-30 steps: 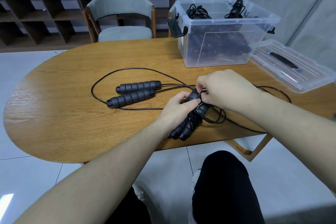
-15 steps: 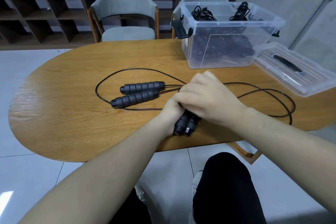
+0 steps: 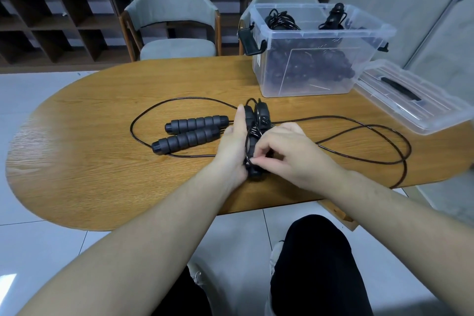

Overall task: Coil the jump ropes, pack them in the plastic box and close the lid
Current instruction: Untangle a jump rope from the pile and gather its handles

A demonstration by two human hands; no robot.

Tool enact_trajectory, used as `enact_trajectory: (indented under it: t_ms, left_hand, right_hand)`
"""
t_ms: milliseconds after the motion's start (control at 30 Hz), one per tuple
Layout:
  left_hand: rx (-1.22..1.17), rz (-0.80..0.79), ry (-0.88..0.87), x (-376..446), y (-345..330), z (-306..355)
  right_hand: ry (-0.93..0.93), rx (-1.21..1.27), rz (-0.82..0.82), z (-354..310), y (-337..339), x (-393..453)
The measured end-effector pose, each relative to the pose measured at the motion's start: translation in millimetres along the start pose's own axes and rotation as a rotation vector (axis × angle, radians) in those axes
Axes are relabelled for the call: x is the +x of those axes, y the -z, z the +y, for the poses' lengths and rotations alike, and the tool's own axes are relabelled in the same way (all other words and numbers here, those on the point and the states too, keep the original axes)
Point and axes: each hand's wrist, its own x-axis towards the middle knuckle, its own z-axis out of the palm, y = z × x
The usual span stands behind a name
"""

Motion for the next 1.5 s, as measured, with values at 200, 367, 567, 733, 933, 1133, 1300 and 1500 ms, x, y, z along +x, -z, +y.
enact_trajectory:
  t_ms: [200,367,567,733,933,1133,1300,1500]
  left_hand:
    - [-0.115,0.015,0.002,3,-6,10]
    - [-0.242,0.023,0.13,10,-12,7]
    - [-0.277,0.061,0.196,9,-17,14]
    - [-0.153,-0.176,0.142,-13,-14,24]
    - [-0.176,-0.216,0.201,-27,-19,31]
    - [-0.237,-0.118,0.263,-29,-23,26]
    - [-0.248,-0.162,0.218,-32,-19,28]
    - [-0.335,-0.262,0.245,-37,-12,21]
  right_hand:
    - [0.137,-0.281,0.016,-4,4,-7]
    - [0.27,-0.445,0.095,0,3,-22]
    - [0.342,-0.567,0.155,6,3,-26]
    - [0.364,-0.622,0.233,1,8,-25]
    - [0.339,-0.575,0.284,0,17,-30]
    - [0.374,-0.543,0.261,13,19,-33]
    - [0.386,-0.561,0.318,19,26,-29]
    - [0.32,-0.469,0.335,23,30,-23]
